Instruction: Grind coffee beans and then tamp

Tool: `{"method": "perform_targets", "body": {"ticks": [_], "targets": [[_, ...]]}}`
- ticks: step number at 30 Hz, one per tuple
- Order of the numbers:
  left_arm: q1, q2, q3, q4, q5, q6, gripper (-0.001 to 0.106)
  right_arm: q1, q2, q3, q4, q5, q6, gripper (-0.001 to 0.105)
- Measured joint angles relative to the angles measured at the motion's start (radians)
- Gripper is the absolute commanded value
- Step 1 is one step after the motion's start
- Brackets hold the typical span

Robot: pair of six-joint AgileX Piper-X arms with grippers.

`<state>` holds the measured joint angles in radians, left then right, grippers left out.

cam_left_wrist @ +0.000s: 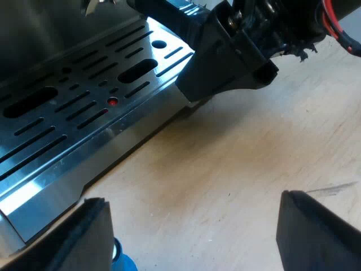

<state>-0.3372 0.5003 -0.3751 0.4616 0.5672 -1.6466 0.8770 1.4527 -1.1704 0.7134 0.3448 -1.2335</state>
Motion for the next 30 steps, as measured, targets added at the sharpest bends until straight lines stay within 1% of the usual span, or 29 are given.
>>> {"method": "perform_targets", "body": {"ticks": [1, 3, 5, 6, 8, 9, 11, 12, 14, 15, 16, 30], "targets": [[0.000, 0.000, 0.000, 0.000, 0.000, 0.000, 0.063, 0.000, 0.000, 0.000, 0.000, 0.004, 0.000, 0.064], [0.000, 0.000, 0.000, 0.000, 0.000, 0.000, 0.063, 0.000, 0.000, 0.000, 0.000, 0.004, 0.000, 0.057], [0.000, 0.000, 0.000, 0.000, 0.000, 0.000, 0.063, 0.000, 0.000, 0.000, 0.000, 0.012, 0.000, 0.045], [0.000, 0.000, 0.000, 0.000, 0.000, 0.000, 0.063, 0.000, 0.000, 0.000, 0.000, 0.012, 0.000, 0.043], [0.000, 0.000, 0.000, 0.000, 0.000, 0.000, 0.063, 0.000, 0.000, 0.000, 0.000, 0.012, 0.000, 0.030], [0.000, 0.000, 0.000, 0.000, 0.000, 0.000, 0.063, 0.000, 0.000, 0.000, 0.000, 0.012, 0.000, 0.027], [0.000, 0.000, 0.000, 0.000, 0.000, 0.000, 0.063, 0.000, 0.000, 0.000, 0.010, 0.027, 0.016, 0.018], [0.000, 0.000, 0.000, 0.000, 0.000, 0.000, 0.063, 0.000, 0.000, 0.000, 0.017, 0.028, 0.019, 0.016], [0.000, 0.000, 0.000, 0.000, 0.000, 0.000, 0.063, -0.002, 0.000, 0.000, 0.034, 0.043, 0.038, 0.006], [0.000, 0.000, 0.000, 0.000, 0.000, 0.000, 0.063, -0.002, 0.000, 0.000, 0.037, 0.046, 0.041, 0.004], [0.000, 0.000, 0.000, 0.000, 0.000, 0.000, 0.063, -0.006, 0.000, 0.000, 0.039, 0.046, 0.041, 0.000], [0.000, 0.000, 0.000, 0.000, 0.000, 0.000, 0.063, -0.006, 0.000, 0.000, 0.039, 0.048, 0.041, 0.000]]}}
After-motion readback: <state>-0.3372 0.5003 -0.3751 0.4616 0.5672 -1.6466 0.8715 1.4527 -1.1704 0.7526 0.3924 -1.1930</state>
